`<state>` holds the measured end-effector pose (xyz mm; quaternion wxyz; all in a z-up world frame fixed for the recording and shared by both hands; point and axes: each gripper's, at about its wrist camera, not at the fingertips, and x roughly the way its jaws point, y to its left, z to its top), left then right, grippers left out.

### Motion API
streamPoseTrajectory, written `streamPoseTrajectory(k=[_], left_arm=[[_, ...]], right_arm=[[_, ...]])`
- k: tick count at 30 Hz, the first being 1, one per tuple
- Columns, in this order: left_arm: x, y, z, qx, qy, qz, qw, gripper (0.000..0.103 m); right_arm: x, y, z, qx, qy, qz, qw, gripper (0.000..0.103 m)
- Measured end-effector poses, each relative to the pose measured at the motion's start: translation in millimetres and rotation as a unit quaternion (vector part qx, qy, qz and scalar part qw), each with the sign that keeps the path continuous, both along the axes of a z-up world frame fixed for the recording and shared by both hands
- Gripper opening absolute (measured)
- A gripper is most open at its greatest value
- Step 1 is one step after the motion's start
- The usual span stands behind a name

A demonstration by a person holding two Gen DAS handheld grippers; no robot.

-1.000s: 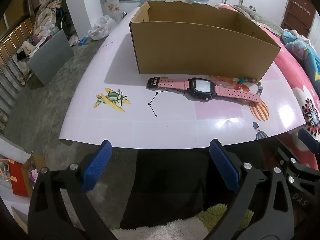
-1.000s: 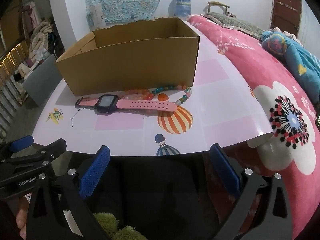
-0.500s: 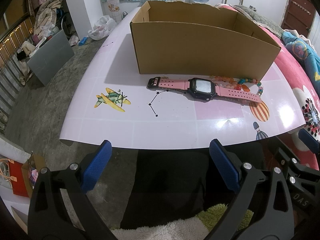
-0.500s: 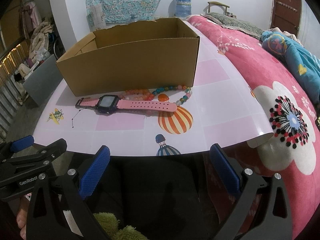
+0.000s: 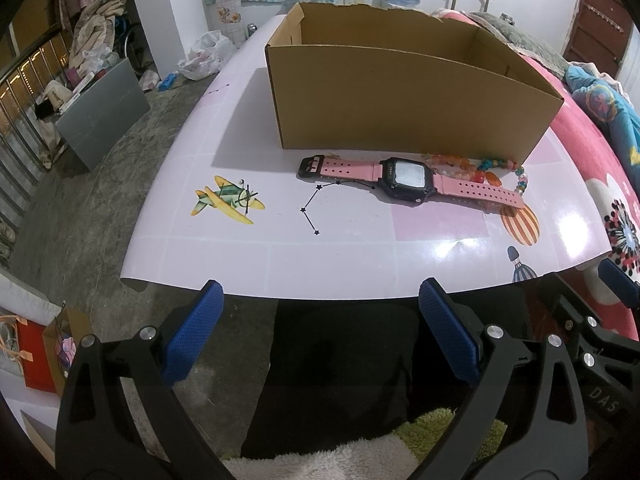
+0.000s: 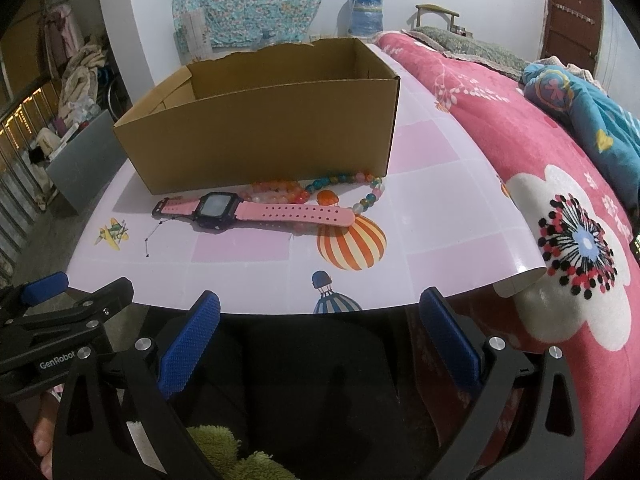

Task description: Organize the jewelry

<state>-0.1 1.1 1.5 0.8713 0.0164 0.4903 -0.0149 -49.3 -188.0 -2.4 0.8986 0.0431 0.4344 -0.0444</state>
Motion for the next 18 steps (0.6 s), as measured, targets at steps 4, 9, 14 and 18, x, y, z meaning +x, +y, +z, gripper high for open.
streamPoseTrajectory(k=[4,9,14,18], left_arm=[[0.5,0.1,0.1,0.0,0.0,0.0,1.0,0.095],[0.7,0.5,0.1,0.0,0.0,0.0,1.0,0.095],[0.8,0.7,0.2,0.0,0.0,0.0,1.0,0.095],[1.1,1.5,0.6,0.0,-0.001,0.0,1.0,0.095]], right_arm=[[-0.2,-0.1,0.7,0.0,0.0,0.0,1.0,0.097],[0.0,0.0,0.9,0.0,-0.001,0.0,1.0,0.097],[0.5,0.4,2.7,0.0,-0.002,0.0,1.0,0.097],[0.1,0.2,2.4,0.0,-0.002,0.0,1.0,0.097]])
